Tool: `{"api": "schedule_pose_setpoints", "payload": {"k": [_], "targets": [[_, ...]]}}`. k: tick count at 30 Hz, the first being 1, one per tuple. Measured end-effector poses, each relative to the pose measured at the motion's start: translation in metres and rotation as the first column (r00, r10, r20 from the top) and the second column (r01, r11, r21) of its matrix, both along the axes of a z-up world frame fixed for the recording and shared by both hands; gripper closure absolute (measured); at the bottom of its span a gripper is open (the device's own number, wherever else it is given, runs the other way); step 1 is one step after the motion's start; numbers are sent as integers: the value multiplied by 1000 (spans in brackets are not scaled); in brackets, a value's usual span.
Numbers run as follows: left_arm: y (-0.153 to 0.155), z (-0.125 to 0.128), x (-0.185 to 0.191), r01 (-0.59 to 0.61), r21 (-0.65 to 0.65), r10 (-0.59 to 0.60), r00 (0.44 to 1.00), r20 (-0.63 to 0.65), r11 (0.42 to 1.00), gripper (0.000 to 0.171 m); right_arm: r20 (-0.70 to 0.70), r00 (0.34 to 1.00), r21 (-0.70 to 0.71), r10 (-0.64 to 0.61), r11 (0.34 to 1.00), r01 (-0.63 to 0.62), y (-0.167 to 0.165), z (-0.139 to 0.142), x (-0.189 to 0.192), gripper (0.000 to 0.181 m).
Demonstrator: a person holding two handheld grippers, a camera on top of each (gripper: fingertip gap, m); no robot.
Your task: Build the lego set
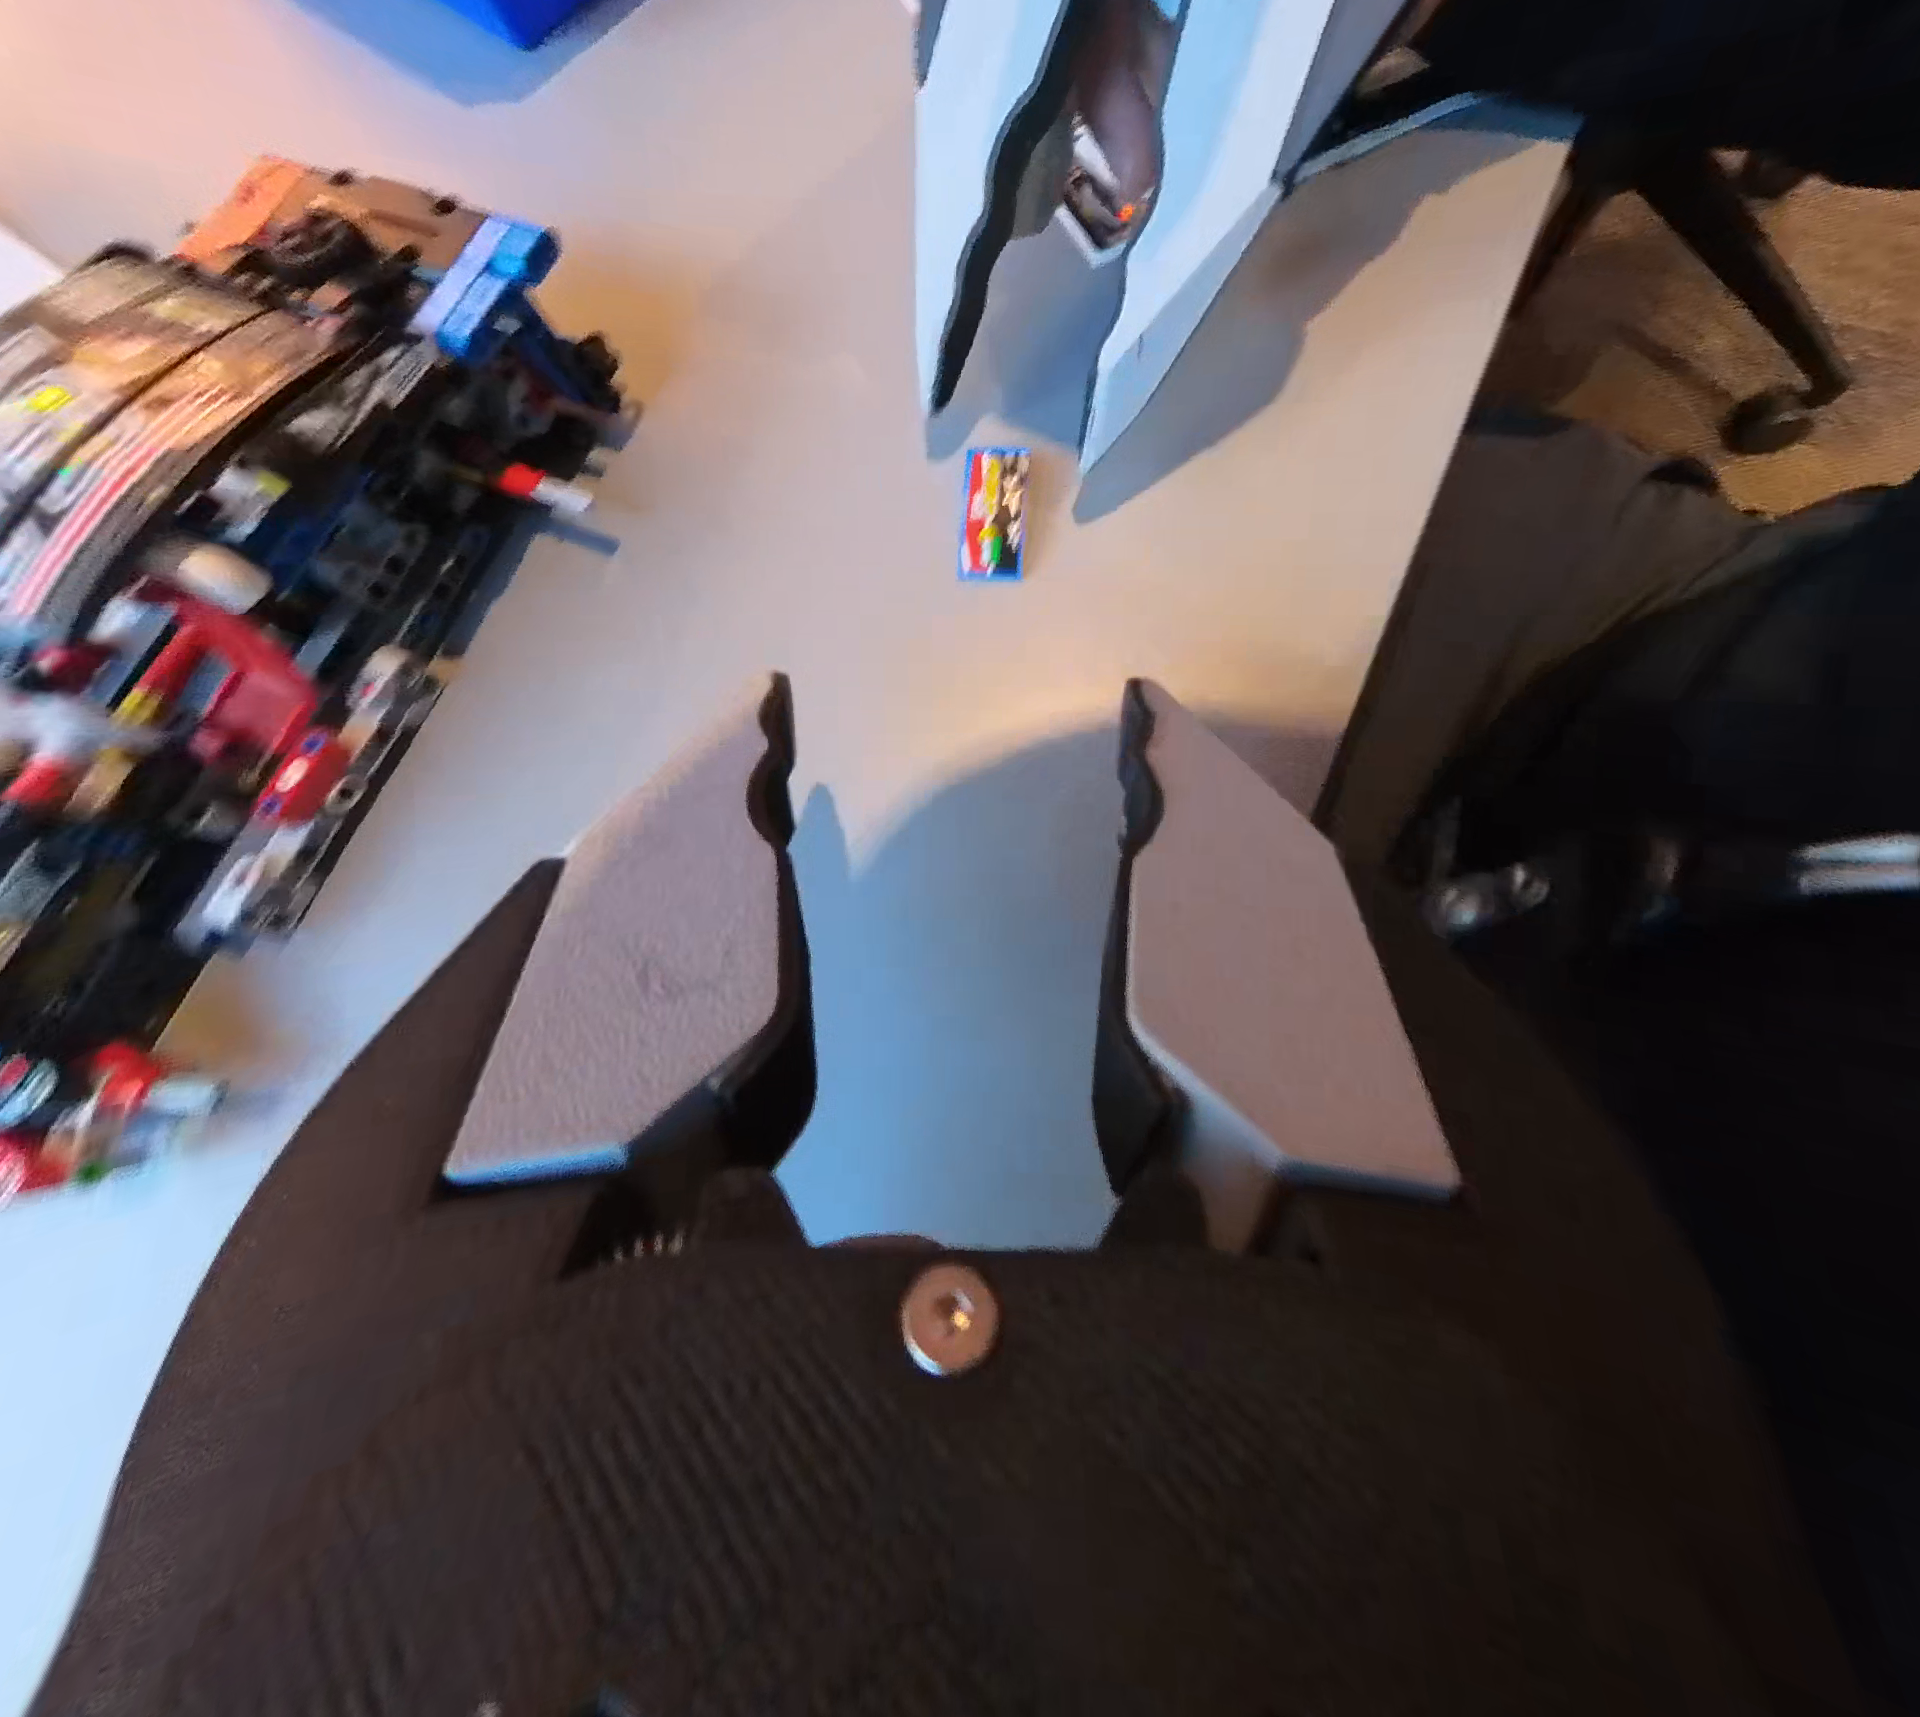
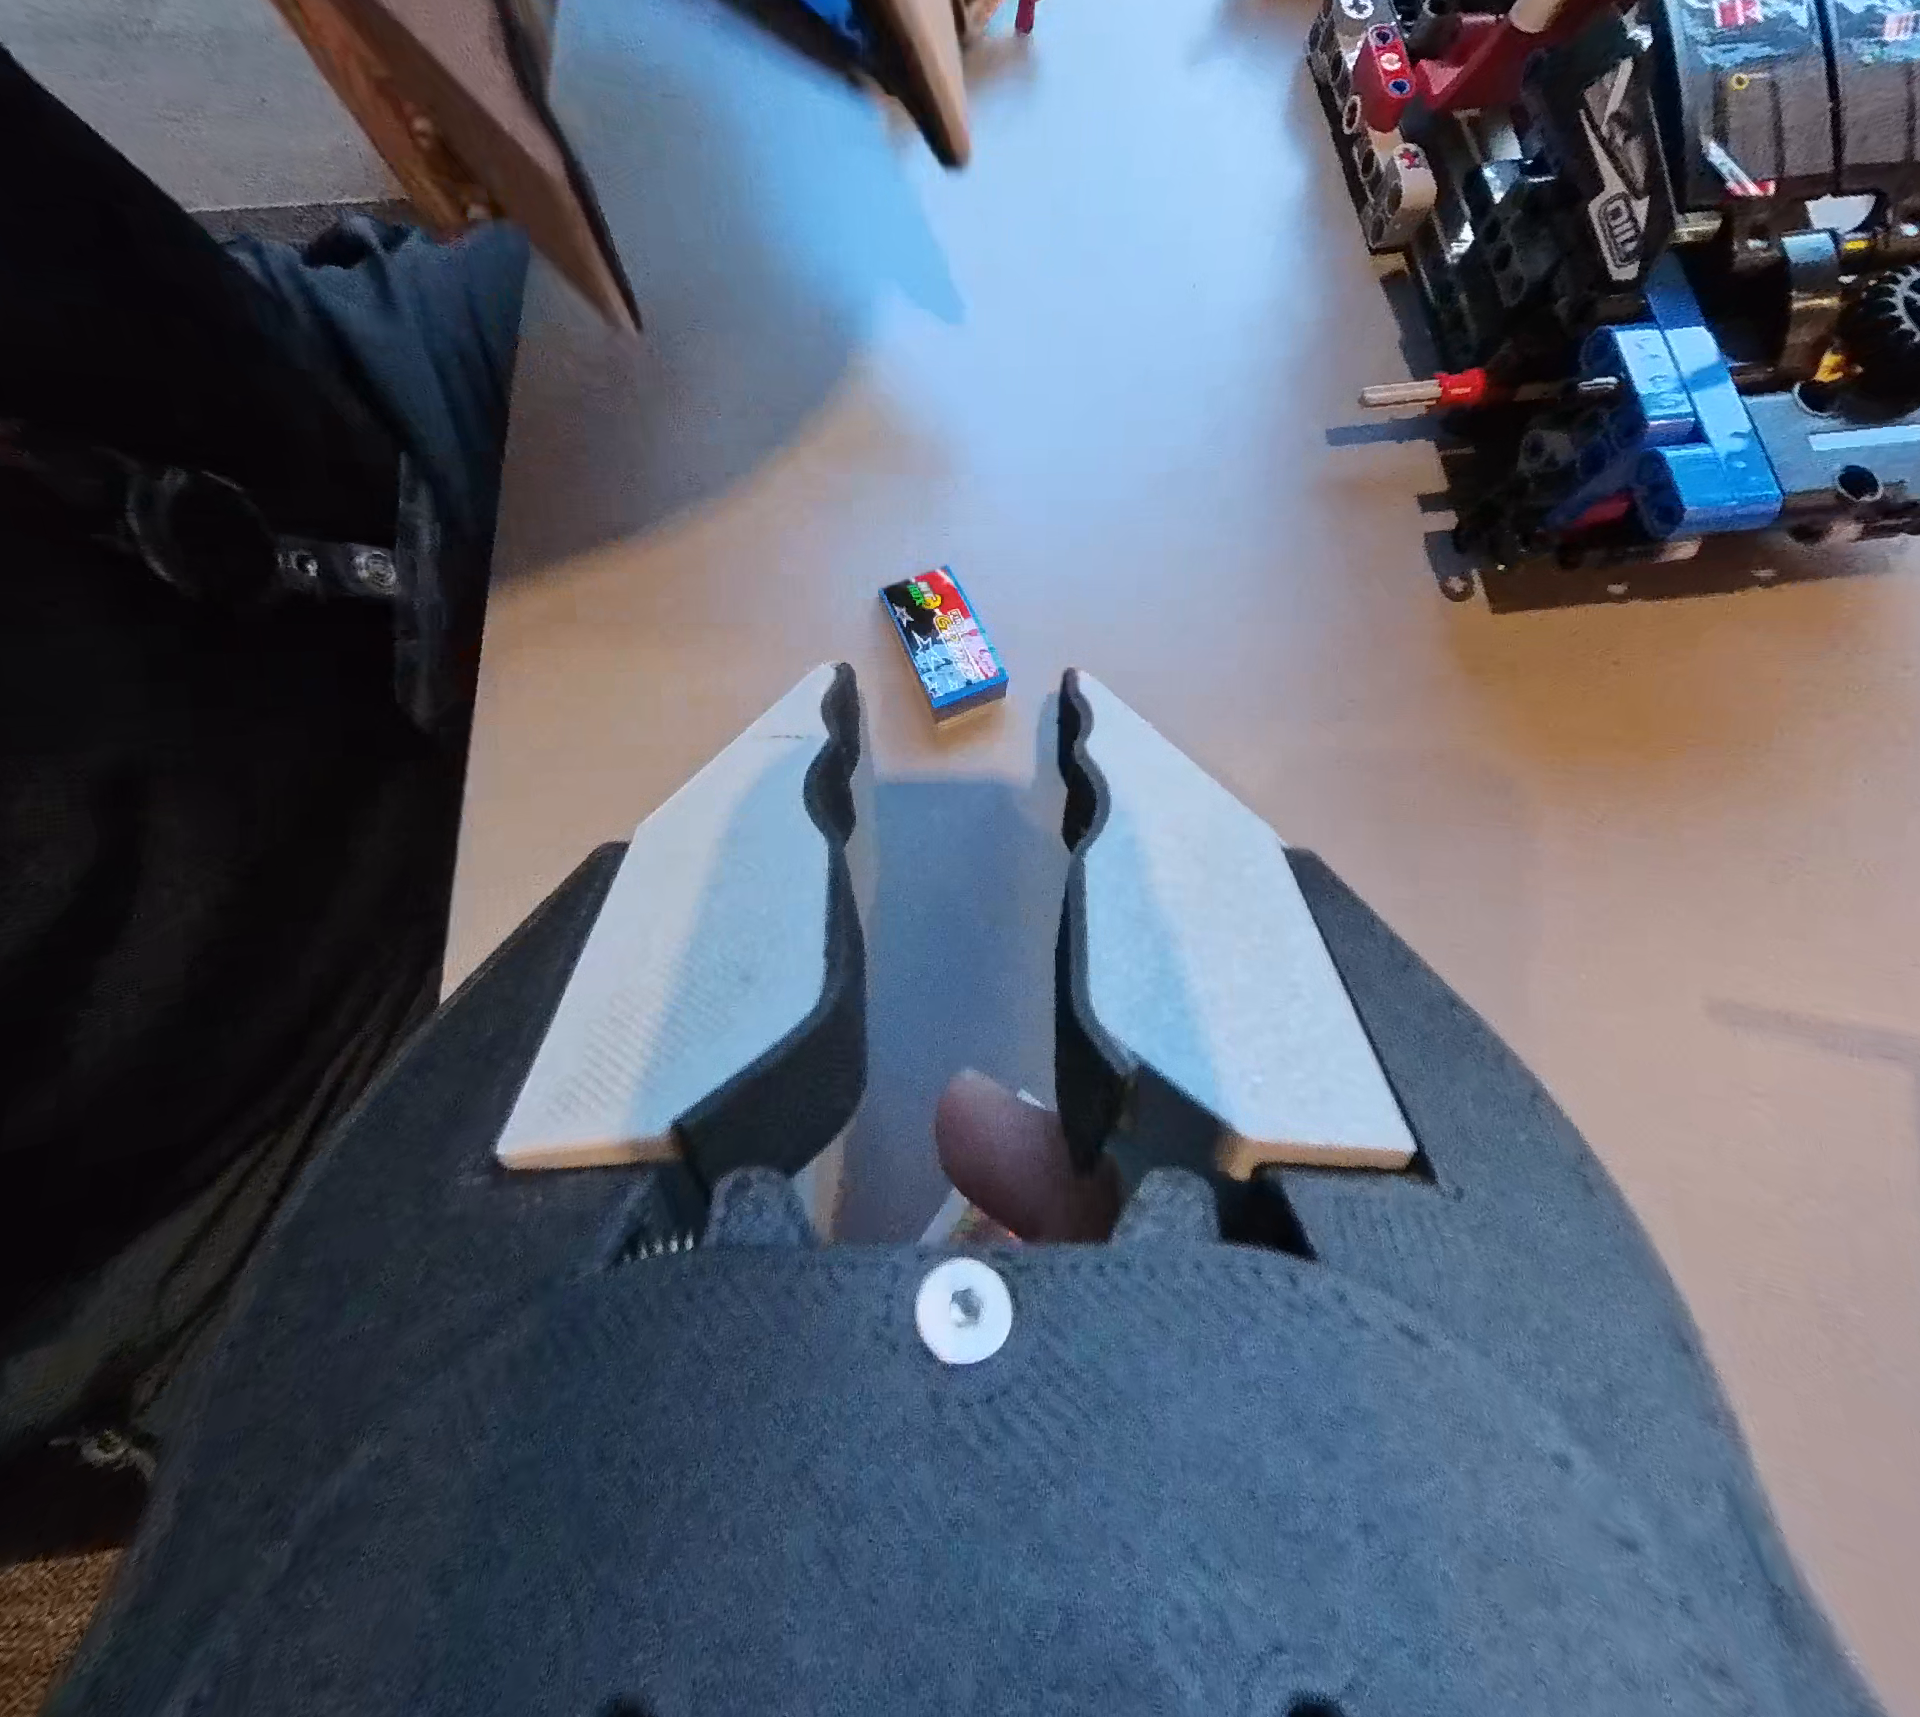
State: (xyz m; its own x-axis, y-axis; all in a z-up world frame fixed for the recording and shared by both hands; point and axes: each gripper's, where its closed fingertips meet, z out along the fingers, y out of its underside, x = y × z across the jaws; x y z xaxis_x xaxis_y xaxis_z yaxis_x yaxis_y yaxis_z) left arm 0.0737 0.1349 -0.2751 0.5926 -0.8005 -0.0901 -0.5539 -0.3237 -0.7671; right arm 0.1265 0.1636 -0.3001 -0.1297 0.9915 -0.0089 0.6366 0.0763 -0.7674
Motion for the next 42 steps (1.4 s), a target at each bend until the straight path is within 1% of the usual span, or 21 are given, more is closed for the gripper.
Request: {"api": "schedule_pose_setpoints", "payload": {"k": [3, 5, 7, 9, 12, 14, 19, 20, 21, 23, 24, 28, 30, 34, 38, 42], "targets": [[-8, 5, -43, -67, 29, 69, 995, -76, 997, 110, 5, 1000, 17, -1, 1000, 1, -1, -2, 1, 145], [-13, 8, -70, -102, 33, 105, 989, -105, 994, 111, 16, 1000, 25, 4, 1000, -5, -3, -4, 0, 144], [-17, 4, -91, -144, 3, 143, 982, -121, 990, 110, 23, 1000, 33, 11, 999, -12, -4, -6, 0, 143], [-17, -2, -109, -187, -25, 181, 972, -148, 982, 105, 26, 1000, 42, 16, 999, -17, -3, -7, -3, 143], [-13, -6, -128, -230, -17, 223, 955, -195, 973, 103, 48, 999, 61, 8, 998, -10, 3, -12, -4, 143], [-14, -7, -132, -232, -16, 224, 954, -201, 973, 102, 59, 998, 75, 5, 997, -10, 6, -14, -5, 144], [-20, -30, -147, -248, -120, 209, 940, -270, 961, 102, 61, 998, 90, 15, 996, -20, 9, -15, -6, 149], [-21, -35, -148, -242, -143, 197, 941, -275, 960, 104, 58, 998, 92, 16, 995, -22, 10, -14, -6, 150], [-23, -37, -147, -228, -168, 181, 949, -257, 959, 111, 55, 998, 91, 20, 996, -25, 9, -15, -7, 151], [-25, -38, -145, -213, -206, 164, 959, -232, 955, 119, 54, 998, 85, 43, 995, -47, 6, -15, -8, 160], [-24, -38, -145, -202, -212, 153, 962, -228, 956, 119, 51, 998, 92, 48, 994, -53, 5, -15, -9, 166], [-19, -38, -137, -144, -207, 99, 972, -215, 968, 119, 41, 998, 104, 45, 993, -49, 4, -15, -13, 166], [-14, -38, -127, -108, -200, 68, 978, -199, 974, 119, 39, 999, 117, 34, 992, -38, 4, -15, -17, 166], [-4, -40, -100, -34, -201, 9, 992, -127, 979, 118, 44, 998, 154, 38, 987, -44, 3, -14, -25, 166], [4, -39, -80, 9, -172, -23, 997, -79, 985, 118, 62, 997, 190, 50, 980, -61, -1, -12, -28, 166], [8, -39, -70, 33, -160, -44, 997, -67, 986, 118, 75, 997, 220, 32, 974, -48, 3, -12, -25, 166]]}}
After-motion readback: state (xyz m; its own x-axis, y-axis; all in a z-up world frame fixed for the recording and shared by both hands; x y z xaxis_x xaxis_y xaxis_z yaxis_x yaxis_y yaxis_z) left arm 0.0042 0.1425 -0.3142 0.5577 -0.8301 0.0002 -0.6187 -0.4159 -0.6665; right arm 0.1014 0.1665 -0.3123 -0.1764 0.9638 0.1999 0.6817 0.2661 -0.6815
